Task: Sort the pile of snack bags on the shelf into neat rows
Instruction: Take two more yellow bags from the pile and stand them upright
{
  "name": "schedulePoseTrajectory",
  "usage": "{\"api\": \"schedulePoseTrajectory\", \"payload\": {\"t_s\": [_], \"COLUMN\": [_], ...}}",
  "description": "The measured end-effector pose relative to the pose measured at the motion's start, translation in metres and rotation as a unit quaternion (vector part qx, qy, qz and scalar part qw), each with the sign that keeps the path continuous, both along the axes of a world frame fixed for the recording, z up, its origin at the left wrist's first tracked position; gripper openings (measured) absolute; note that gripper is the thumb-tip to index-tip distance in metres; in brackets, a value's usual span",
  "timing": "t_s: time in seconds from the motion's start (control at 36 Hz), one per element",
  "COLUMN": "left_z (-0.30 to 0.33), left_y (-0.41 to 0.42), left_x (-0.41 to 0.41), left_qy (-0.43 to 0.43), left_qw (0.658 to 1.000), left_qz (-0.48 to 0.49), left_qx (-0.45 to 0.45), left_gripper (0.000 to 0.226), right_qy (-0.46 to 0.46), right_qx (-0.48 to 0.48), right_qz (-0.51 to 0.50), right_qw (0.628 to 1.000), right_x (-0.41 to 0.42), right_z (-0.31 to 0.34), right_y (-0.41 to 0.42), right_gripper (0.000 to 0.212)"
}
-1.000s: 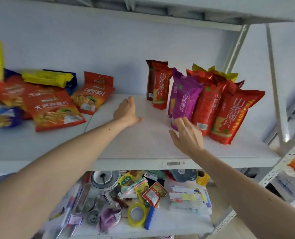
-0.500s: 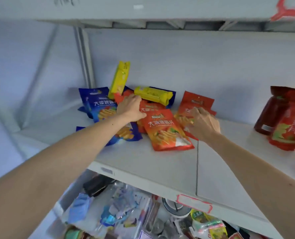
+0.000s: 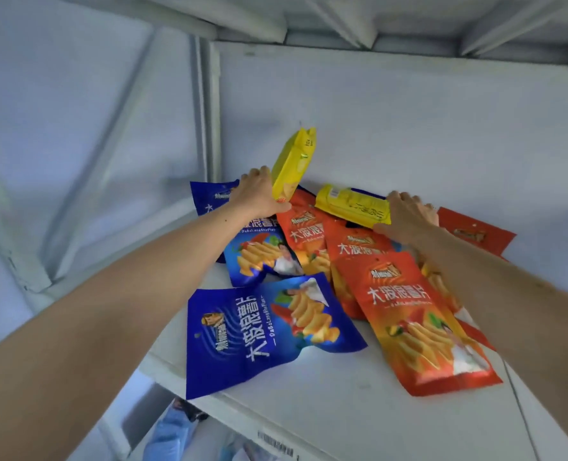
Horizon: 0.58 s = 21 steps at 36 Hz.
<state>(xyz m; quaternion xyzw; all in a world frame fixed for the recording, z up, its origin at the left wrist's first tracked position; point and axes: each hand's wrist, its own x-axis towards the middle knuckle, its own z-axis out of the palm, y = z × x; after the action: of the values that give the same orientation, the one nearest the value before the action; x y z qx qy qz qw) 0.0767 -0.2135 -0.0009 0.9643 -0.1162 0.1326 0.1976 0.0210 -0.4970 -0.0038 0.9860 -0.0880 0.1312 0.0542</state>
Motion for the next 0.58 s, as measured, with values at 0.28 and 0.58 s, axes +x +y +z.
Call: {"api": "schedulePoseTrajectory", "payload": {"t_s": [0.28,0.58], "left_z": [-0.009,-0.011], "left_y": [0.0,-0.01], "left_x": [0.064,0.096], "left_qy": [0.054,0.04], "left_qw": [0.996,0.99], "left_qz": [-0.026,-0.09], "left_qx": [-0.061,-0.1], "left_gripper": [0.117,0.096], "right_qy": [0.08,0.019], "right_qx": [-0.008,-0.056], "right_qz": [-0.048,-0.063], "right_qw": [0.996,0.996], "right_x": [0.066,0.062], "right_z": [-0.013,-0.006], "right_y": [-0.002,0.007], "right_gripper": [0.087,0.063]}}
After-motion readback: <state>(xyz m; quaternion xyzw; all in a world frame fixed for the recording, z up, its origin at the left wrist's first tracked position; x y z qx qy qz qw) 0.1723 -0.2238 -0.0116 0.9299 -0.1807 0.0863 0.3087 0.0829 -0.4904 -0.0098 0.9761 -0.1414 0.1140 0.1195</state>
